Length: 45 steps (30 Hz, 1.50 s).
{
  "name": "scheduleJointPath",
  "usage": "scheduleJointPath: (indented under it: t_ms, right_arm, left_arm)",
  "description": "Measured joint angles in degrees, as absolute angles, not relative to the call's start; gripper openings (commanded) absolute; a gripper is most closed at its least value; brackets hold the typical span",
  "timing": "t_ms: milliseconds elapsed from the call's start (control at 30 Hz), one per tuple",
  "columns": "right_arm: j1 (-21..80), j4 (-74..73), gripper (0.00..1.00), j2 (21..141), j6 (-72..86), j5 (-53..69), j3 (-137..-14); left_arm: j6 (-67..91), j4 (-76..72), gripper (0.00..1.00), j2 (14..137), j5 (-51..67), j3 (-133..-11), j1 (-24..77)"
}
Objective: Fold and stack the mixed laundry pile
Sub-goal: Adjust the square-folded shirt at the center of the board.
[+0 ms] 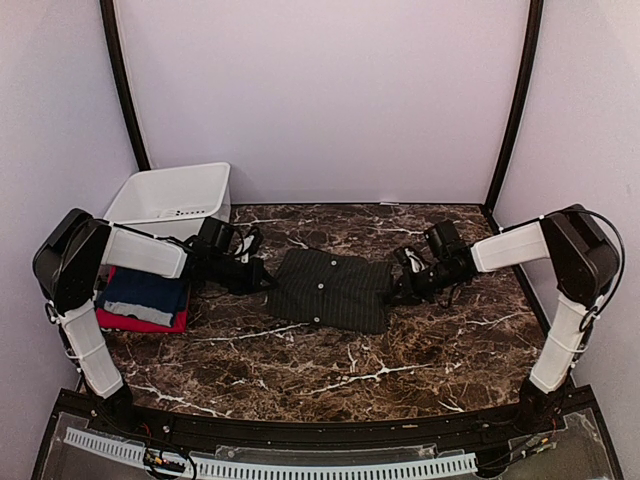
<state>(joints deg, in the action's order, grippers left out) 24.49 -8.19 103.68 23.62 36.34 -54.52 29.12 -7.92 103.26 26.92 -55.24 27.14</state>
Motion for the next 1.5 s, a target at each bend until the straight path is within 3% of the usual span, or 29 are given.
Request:
scheduleJointPath:
  t_ms: [667,933,1167,1300,1500]
  right_arm:
    - [22.8,-9.3,0.00,104.4,21.2,37.9,-54.1]
    - [22.2,-10.0,0.00,111.8,20.1,40.9,-59.3]
    - [21.9,-12.9,0.32,113.1,17.6,39.6,-63.9]
    - [20.1,-17.4,0.48,108.6,15.8,35.5,-63.8]
    - [19.2,-18.2,0.51,96.7,16.6,36.3,-63.4]
  left_arm:
    - [28.8,-7.9,0.00,103.3,27.6,-55.2,27.2]
    - [27.4,-5.7,0.34,104.9,26.1,-57.3,29.5]
    - [27.4,-2.3,0.53,103.8,19.4,-57.3,29.8]
    - [27.2,-0.4,0.58,98.3,14.9,-57.3,28.6]
    - [25.8,-1.3,0.55,91.4,18.3,-57.5,28.5]
